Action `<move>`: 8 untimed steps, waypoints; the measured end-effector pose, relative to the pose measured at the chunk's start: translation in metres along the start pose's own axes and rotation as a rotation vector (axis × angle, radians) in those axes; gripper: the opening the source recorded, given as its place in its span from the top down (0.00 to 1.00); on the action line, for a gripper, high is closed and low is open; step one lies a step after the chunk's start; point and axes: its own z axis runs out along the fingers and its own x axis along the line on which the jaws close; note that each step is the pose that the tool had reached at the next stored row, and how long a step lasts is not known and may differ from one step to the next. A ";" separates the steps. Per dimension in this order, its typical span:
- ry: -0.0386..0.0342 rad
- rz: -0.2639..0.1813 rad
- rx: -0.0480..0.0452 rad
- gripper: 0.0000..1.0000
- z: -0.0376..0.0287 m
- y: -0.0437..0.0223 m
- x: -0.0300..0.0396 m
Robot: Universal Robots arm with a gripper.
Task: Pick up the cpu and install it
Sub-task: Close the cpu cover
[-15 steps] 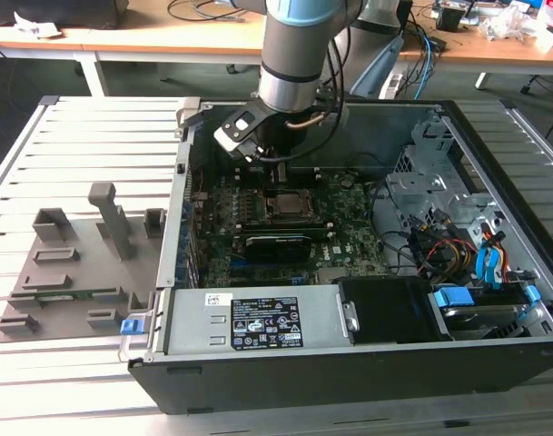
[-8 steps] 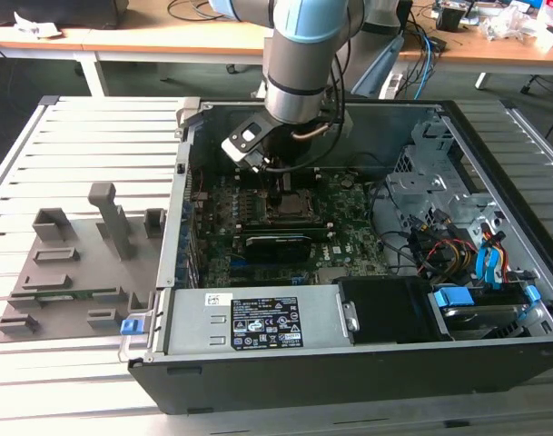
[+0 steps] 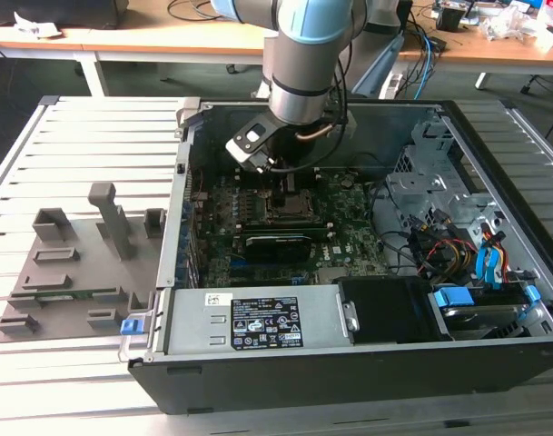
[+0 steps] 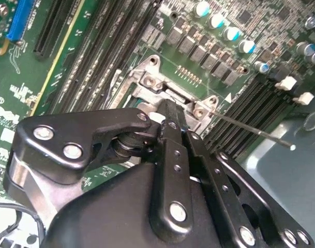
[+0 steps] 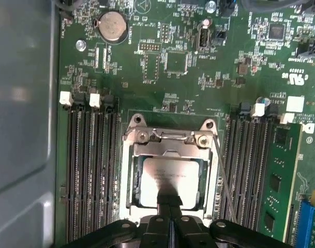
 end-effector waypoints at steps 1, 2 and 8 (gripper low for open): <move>-0.0037 0.000 0.0002 0.89 -0.0004 0.0051 -0.0004; -0.0042 0.000 0.0002 0.89 -0.0010 0.0108 -0.0007; -0.0078 0.001 0.0004 0.89 -0.0082 0.0191 -0.0014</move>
